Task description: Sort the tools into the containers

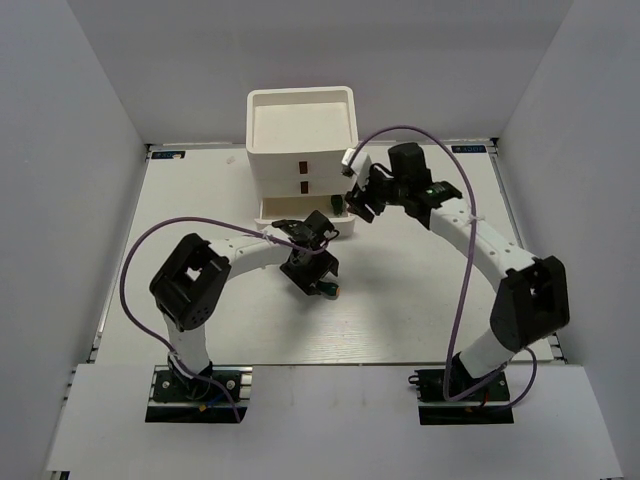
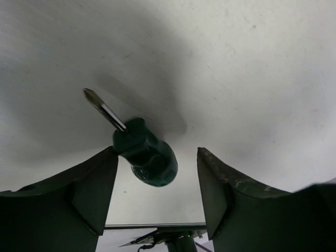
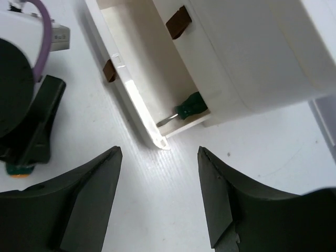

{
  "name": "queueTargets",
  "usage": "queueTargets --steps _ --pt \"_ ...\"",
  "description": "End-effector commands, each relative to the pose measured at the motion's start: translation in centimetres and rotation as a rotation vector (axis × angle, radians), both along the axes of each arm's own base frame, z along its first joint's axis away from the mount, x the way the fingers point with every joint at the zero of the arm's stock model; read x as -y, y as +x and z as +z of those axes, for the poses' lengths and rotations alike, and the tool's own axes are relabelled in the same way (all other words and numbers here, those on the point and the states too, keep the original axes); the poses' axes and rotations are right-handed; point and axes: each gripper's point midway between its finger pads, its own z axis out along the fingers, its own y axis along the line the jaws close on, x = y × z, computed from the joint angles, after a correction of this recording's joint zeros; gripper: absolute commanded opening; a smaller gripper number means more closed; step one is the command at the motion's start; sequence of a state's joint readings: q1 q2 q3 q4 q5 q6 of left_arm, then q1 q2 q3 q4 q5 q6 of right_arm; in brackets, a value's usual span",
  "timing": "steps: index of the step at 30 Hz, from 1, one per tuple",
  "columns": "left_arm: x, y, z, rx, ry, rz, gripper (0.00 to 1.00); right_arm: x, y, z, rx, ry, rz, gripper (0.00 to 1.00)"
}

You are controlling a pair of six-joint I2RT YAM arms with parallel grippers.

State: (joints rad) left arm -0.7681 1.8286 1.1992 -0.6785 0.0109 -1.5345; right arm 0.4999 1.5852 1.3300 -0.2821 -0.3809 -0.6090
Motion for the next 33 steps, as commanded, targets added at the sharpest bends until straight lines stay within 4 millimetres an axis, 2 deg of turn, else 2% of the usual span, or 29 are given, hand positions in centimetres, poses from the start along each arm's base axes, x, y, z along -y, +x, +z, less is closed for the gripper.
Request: queueTargets --steps 1,4,5,6,8,9,10,12,13,15,17,23,24,26,27,29,31,33 --pt "-0.6 -0.2 0.0 -0.012 0.043 0.011 0.7 0.8 -1.7 1.1 -0.051 0.095 -0.021 0.66" --pt "-1.0 -0.6 -0.8 -0.021 0.052 0.011 0.54 2.1 -2.3 0.8 -0.08 0.108 -0.049 0.66" --pt "-1.0 -0.6 -0.8 -0.021 0.052 0.011 0.5 2.3 -2.6 0.5 -0.094 0.113 -0.048 0.66" --pt "-1.0 -0.6 -0.8 -0.021 0.052 0.011 0.41 2.7 -2.7 0.4 -0.104 0.118 -0.059 0.66" --pt "-0.8 -0.5 -0.8 -0.014 0.046 0.011 0.31 3.4 -3.1 -0.1 -0.134 0.129 -0.079 0.66" --pt "-0.8 -0.5 -0.8 -0.014 0.046 0.011 0.19 3.7 -3.2 0.1 -0.137 0.134 -0.083 0.66" --pt "-0.7 -0.3 -0.7 -0.005 0.04 0.001 0.13 4.2 -3.4 -0.4 -0.154 0.131 -0.095 0.66" --pt "-0.2 1.0 1.3 0.079 0.009 -0.013 0.05 4.5 -3.8 -0.2 -0.163 0.142 -0.095 0.66" --pt "-0.2 2.3 3.8 0.173 -0.009 -0.003 0.0 4.7 -3.9 -0.2 -0.16 0.146 -0.098 0.66" --pt "-0.1 3.5 6.5 0.29 -0.017 -0.016 0.0 5.3 -4.4 -0.5 -0.169 0.148 -0.112 0.66" --pt "-1.3 5.5 9.2 0.391 -0.01 0.024 0.0 5.9 -4.7 -1.1 -0.185 0.148 -0.126 0.66" --pt "-2.9 9.8 14.3 0.566 0.014 0.135 0.0 6.9 -5.9 -2.7 -0.228 0.142 -0.137 0.66" --pt "-2.8 9.9 14.5 0.573 0.008 0.137 0.0 6.9 -6.1 -2.7 -0.226 0.141 -0.136 0.66" --pt "-3.2 11.4 14.8 0.61 0.019 0.175 0.0 7.1 -6.4 -2.8 -0.234 0.142 -0.137 0.66" --pt "-3.5 12.8 16.4 0.663 0.006 0.217 0.0 7.3 -6.5 -2.8 -0.23 0.141 -0.139 0.66" --pt "-4.0 14.6 15.8 0.662 0.019 0.259 0.0 7.4 -6.9 -3.0 -0.235 0.141 -0.137 0.66" --pt "-4.5 16.4 16.8 0.705 0.028 0.315 0.0 7.6 -7.3 -3.2 -0.239 0.139 -0.139 0.66" --pt "-4.7 17.5 16.0 0.705 0.044 0.332 0.0 7.8 -7.3 -3.0 -0.23 0.139 -0.146 0.66"
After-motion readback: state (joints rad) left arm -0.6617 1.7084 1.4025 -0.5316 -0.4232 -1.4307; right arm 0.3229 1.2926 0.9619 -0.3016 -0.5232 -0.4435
